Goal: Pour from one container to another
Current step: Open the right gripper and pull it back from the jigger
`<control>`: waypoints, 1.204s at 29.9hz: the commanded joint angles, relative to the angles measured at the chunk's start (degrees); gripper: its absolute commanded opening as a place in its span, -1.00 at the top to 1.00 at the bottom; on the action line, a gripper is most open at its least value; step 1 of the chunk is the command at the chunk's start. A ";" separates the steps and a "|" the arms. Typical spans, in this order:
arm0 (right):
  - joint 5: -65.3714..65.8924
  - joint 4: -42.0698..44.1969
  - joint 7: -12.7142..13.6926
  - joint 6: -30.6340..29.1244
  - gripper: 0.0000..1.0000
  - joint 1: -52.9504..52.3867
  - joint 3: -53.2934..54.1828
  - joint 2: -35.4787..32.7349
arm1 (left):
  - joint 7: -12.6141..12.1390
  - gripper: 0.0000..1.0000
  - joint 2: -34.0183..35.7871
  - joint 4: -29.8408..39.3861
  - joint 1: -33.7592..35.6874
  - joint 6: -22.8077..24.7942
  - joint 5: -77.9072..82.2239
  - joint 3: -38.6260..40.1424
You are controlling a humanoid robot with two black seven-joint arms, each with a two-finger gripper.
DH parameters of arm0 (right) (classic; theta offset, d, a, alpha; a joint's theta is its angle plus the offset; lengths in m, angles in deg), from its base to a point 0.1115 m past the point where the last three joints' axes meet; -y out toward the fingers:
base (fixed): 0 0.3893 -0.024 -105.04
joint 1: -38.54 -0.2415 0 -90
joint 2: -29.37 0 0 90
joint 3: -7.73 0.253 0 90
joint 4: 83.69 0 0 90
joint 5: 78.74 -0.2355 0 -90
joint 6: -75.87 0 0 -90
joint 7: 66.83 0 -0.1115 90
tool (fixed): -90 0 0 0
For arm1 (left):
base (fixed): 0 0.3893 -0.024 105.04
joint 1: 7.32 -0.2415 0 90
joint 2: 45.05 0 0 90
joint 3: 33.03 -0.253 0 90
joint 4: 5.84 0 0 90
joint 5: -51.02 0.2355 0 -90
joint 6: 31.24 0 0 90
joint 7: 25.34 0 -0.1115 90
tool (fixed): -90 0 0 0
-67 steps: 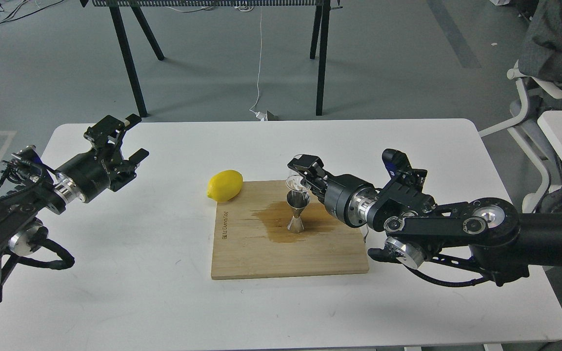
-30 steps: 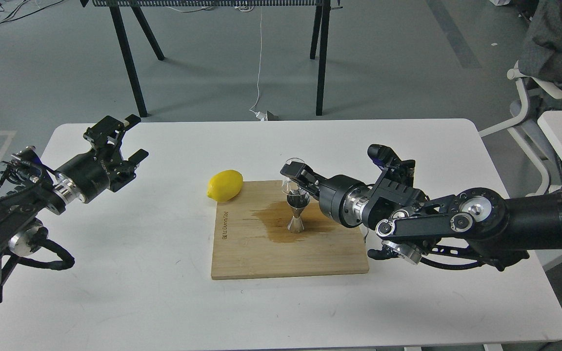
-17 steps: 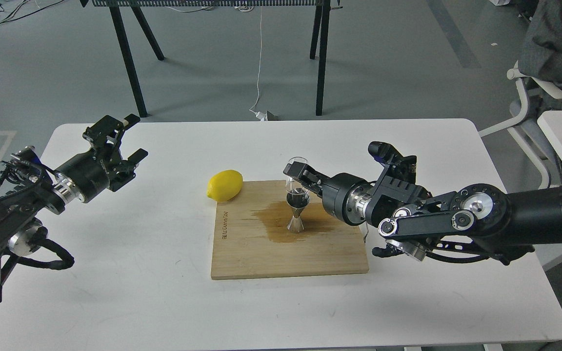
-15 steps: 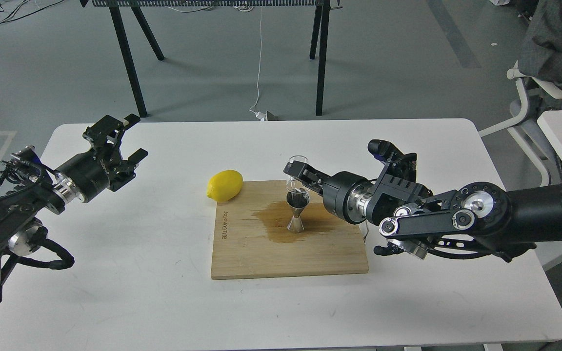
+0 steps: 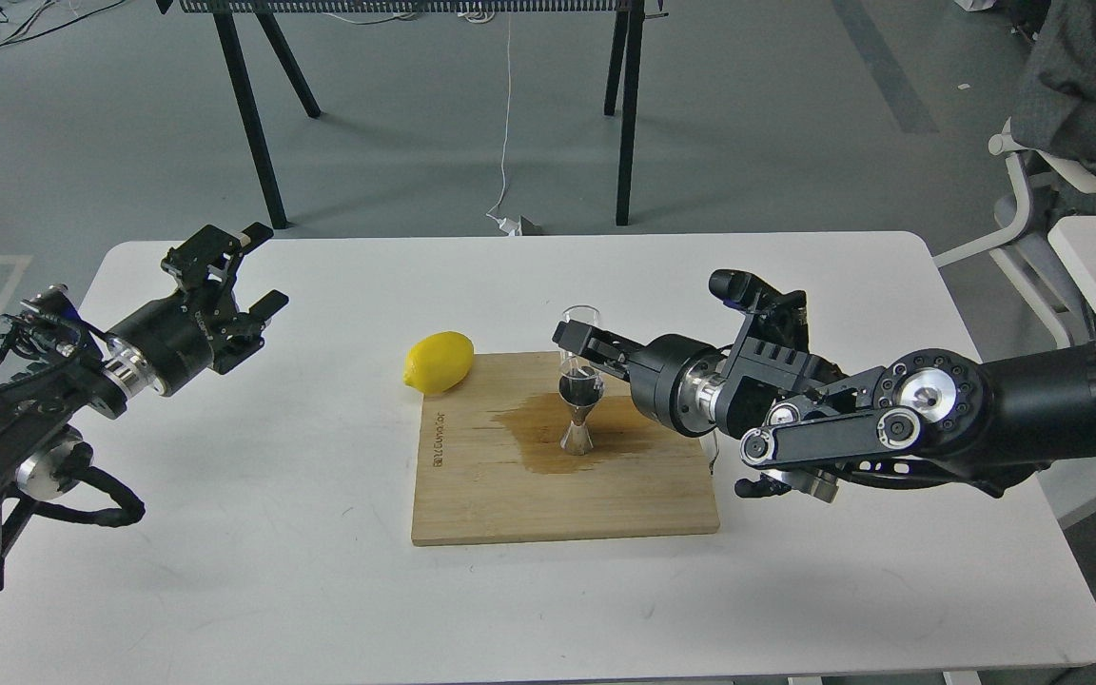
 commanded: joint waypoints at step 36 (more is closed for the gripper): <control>-3.24 -7.01 -3.16 -13.47 0.09 60.40 76.12 -13.02 | 0.00 -0.97 0.00 0.00 0.00 0.00 -0.03 -0.07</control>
